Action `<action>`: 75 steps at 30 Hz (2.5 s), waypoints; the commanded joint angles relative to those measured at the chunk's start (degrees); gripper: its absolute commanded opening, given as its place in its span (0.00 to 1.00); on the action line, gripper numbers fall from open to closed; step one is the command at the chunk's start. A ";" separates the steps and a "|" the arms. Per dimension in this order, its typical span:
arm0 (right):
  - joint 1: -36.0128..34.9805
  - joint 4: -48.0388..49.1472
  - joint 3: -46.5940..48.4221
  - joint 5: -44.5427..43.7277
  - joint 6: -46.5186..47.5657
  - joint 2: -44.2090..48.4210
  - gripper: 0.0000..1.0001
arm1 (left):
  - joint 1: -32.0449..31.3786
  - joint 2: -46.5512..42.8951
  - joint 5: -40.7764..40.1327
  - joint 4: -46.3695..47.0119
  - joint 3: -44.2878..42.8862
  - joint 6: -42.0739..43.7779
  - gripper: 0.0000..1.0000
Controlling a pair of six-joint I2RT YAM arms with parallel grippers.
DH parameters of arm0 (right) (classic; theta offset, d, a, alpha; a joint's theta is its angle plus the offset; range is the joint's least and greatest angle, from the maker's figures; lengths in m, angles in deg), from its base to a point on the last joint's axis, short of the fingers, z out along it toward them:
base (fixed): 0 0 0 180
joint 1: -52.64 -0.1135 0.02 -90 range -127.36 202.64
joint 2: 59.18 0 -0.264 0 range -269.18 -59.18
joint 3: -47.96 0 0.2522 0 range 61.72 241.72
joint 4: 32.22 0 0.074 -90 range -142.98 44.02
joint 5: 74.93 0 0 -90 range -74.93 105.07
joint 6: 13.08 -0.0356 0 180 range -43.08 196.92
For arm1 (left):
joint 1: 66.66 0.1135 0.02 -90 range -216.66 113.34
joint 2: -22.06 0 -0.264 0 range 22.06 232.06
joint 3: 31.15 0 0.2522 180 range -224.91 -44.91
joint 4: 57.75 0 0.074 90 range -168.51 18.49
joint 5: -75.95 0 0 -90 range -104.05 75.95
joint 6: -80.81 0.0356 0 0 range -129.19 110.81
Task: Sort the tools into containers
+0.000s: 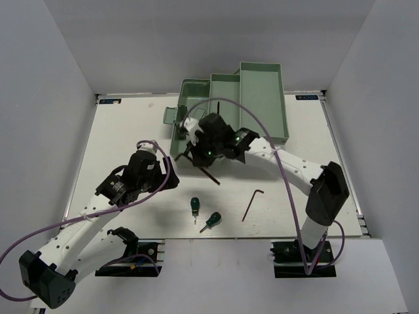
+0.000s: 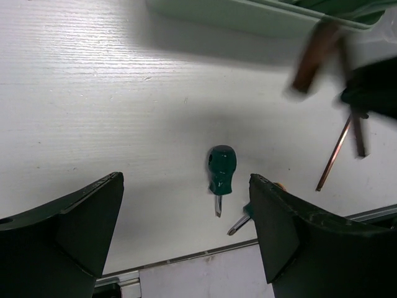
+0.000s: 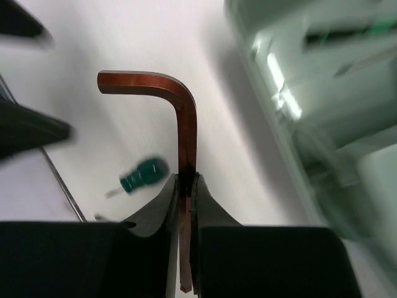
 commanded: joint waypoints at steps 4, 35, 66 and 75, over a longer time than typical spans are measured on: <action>3.35 1.34 17.87 -7.32 2.55 1.10 0.00 | -0.29 -0.56 2.79 3.68 1.94 0.33 0.92; 27.96 4.24 34.00 -12.35 -8.35 -6.56 0.44 | -16.54 40.20 26.09 18.37 -23.53 20.72 0.87; 44.75 8.37 3.84 -1.10 -14.94 14.19 0.40 | -36.59 74.50 -4.50 2.47 -48.50 10.61 0.38; 45.72 8.29 2.52 -0.84 -15.73 15.68 0.40 | -39.05 80.12 -10.83 -4.65 -48.08 9.47 0.22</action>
